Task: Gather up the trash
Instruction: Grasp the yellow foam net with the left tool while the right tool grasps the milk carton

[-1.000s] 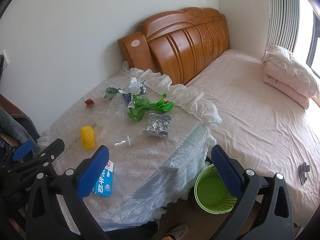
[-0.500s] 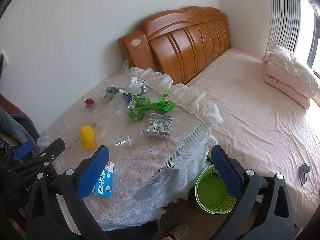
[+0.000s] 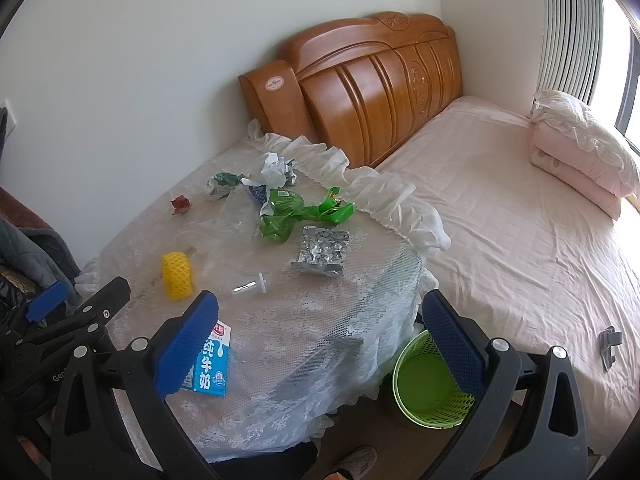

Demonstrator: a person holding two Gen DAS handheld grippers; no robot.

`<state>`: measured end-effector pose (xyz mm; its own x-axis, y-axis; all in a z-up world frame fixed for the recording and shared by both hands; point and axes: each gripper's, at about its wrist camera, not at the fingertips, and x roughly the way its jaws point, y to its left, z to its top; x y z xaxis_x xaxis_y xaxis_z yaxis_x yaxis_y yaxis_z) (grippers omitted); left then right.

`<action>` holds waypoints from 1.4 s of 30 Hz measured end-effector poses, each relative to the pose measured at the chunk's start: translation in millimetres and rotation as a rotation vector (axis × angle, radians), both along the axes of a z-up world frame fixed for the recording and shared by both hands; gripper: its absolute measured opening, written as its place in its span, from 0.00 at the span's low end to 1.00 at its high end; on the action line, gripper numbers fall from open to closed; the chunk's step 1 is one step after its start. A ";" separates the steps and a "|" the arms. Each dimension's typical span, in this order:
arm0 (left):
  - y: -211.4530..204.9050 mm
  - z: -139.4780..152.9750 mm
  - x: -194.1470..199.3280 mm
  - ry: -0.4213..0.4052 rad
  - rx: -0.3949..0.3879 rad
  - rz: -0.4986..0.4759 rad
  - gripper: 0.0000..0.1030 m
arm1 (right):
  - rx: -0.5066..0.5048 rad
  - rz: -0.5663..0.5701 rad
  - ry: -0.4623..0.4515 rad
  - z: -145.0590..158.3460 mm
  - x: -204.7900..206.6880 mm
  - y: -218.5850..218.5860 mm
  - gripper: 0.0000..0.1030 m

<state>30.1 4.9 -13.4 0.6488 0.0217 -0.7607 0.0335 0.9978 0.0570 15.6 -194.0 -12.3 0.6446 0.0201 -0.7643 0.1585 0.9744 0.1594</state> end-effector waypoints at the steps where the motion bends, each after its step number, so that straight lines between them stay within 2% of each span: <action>1: 0.0 0.0 -0.1 0.000 0.000 0.000 0.94 | -0.001 0.000 0.001 -0.5 0.5 1.5 0.98; 11: 32.3 -13.8 12.4 0.014 -0.037 0.014 0.94 | 0.018 0.024 0.025 -14.3 1.4 4.3 0.98; 19: 81.7 -58.7 42.6 0.106 -0.042 0.065 0.94 | 0.071 0.093 0.099 -54.9 7.9 13.8 0.98; 26: 86.6 -104.0 85.1 0.200 -0.064 -0.021 0.94 | 0.052 0.161 0.184 -94.9 15.4 33.8 0.98; 30: 79.5 -136.5 113.2 0.246 -0.027 -0.060 0.94 | 0.049 0.191 0.237 -112.5 15.8 47.0 0.98; 35: 82.6 -147.9 134.6 0.237 -0.064 -0.101 0.92 | 0.028 0.203 0.290 -125.3 16.3 61.3 0.98; 38: 84.6 -154.6 146.5 0.236 -0.082 -0.126 0.88 | 0.027 0.195 0.309 -129.5 20.0 65.9 0.98; 40: 85.2 -162.5 154.6 0.255 -0.088 -0.137 0.80 | 0.027 0.189 0.315 -130.6 23.3 68.2 0.98; 42: 86.4 -172.4 162.5 0.285 -0.104 -0.132 0.66 | 0.024 0.181 0.316 -130.4 28.2 70.3 0.98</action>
